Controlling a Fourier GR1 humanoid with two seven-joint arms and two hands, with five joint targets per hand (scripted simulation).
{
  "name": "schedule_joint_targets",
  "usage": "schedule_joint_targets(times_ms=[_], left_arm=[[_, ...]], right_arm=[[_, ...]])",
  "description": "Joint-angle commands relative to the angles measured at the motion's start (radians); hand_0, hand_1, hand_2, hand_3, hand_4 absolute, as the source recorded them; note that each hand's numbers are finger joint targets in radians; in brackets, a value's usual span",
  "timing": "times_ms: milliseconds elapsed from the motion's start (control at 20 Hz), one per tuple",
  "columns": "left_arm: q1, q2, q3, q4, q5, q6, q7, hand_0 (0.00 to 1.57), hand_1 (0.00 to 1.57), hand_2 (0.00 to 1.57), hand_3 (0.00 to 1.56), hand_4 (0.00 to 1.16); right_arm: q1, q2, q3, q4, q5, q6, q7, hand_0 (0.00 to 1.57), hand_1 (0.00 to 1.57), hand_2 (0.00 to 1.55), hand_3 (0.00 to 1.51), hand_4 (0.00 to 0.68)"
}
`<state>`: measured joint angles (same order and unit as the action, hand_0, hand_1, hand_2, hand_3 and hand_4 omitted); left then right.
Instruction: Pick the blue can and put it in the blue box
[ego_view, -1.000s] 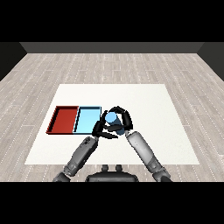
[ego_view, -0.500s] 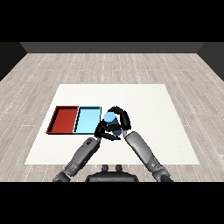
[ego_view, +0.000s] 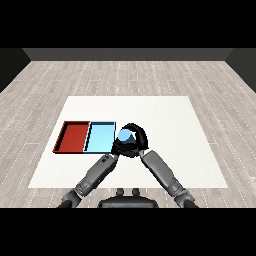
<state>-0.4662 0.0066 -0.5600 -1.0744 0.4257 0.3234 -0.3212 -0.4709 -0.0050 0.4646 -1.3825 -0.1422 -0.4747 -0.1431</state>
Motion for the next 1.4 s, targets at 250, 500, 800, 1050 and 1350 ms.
schedule_joint_targets(times_ms=[250, 500, 800, 1050, 1350], left_arm=[[0.010, -0.006, -0.018, 0.024, 0.198, 0.045, -0.097, 1.44, 1.44, 1.41, 1.22, 0.62], [-0.076, -0.006, -0.081, 0.126, 0.328, 0.078, -0.183, 1.57, 1.57, 1.57, 1.52, 0.93], [-0.005, -0.006, -0.132, 0.064, 0.287, 0.121, -0.323, 1.57, 1.57, 1.57, 1.51, 1.11], [-0.062, -0.007, -0.064, 0.146, 0.279, 0.081, -0.333, 1.57, 1.57, 1.57, 1.54, 1.12], [-0.043, -0.006, -0.051, 0.062, 0.246, 0.112, -0.267, 1.57, 1.57, 1.57, 1.53, 1.13]], right_arm=[[0.059, 0.005, 0.026, -0.023, -0.103, 0.020, -0.094, 1.45, 1.45, 1.44, 1.39, 0.615], [0.044, 0.005, 0.007, -0.042, -0.104, 0.000, -0.052, 1.46, 1.46, 1.44, 1.40, 0.627], [0.011, 0.005, 0.006, -0.039, -0.135, 0.013, -0.030, 1.39, 1.39, 1.42, 1.37, 0.528], [0.034, -0.010, 0.030, -0.046, -0.060, 0.066, 0.014, 0.00, 0.00, 0.00, 0.00, 0.000], [0.059, -0.005, -0.001, -0.073, -0.028, 0.094, 0.043, 0.00, 0.00, 0.00, 0.00, 0.000]])
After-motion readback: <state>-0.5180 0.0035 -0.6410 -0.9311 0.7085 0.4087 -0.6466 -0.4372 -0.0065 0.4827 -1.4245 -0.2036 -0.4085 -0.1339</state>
